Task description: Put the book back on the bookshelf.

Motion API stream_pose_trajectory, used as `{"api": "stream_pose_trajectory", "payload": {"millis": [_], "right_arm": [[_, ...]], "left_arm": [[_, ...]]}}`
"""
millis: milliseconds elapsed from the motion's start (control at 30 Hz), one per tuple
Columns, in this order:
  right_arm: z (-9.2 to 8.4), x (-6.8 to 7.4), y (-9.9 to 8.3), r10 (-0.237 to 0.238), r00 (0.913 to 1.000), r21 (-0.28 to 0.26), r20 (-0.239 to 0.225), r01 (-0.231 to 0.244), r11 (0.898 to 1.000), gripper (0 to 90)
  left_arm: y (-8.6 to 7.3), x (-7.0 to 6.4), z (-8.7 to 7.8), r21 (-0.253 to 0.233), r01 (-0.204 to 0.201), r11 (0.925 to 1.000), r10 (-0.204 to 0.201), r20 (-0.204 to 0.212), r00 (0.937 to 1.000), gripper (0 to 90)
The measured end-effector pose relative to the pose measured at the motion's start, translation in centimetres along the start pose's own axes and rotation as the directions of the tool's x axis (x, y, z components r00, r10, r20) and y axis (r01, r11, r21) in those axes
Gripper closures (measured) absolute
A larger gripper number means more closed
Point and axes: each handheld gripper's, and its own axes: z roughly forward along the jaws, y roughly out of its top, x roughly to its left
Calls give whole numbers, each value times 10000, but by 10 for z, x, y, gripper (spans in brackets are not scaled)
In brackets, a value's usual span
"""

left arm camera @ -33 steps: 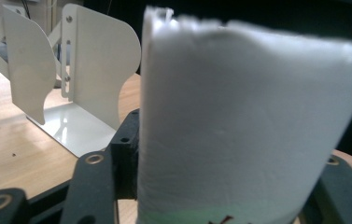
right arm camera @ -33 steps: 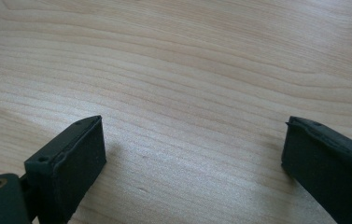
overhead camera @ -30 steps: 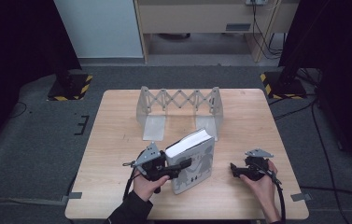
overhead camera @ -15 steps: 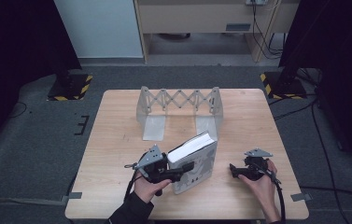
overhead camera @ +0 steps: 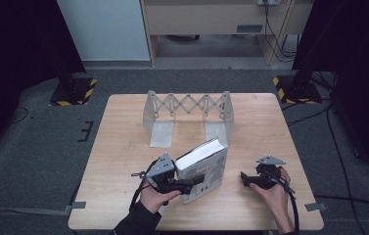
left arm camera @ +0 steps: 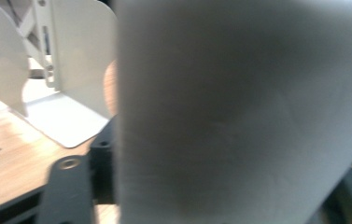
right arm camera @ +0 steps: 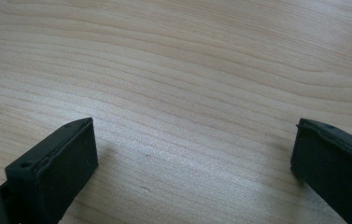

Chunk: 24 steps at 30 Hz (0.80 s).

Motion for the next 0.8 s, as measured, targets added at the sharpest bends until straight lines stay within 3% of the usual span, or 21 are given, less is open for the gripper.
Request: {"api": "stream_pose_trajectory", "payload": {"millis": [100,233,300,400,500,800], "right_arm": [[0,0,0,1,10000,0,0,-1,10000,10],[0,0,0,1,10000,1,0,-1,10000,9],[0,0,0,-1,10000,1,1,1,10000,9],[0,0,0,1,10000,3,1,-1,10000,9],[0,0,0,0,10000,3,0,0,10000,9],[0,0,0,-2,10000,2,2,2,10000,9]], "left_arm": [[6,1,-7,-110,-136,9998,134,-180,9997,331],[17,1,-14,-464,98,9989,-100,-48,9999,316],[23,0,-16,-317,-146,9994,137,-286,9995,314],[27,1,-16,-191,-120,9997,114,-289,9995,314],[33,2,-15,-83,10,10000,-12,-236,9997,369],[45,-4,-6,114,-324,9994,329,-420,9986,376]]}}
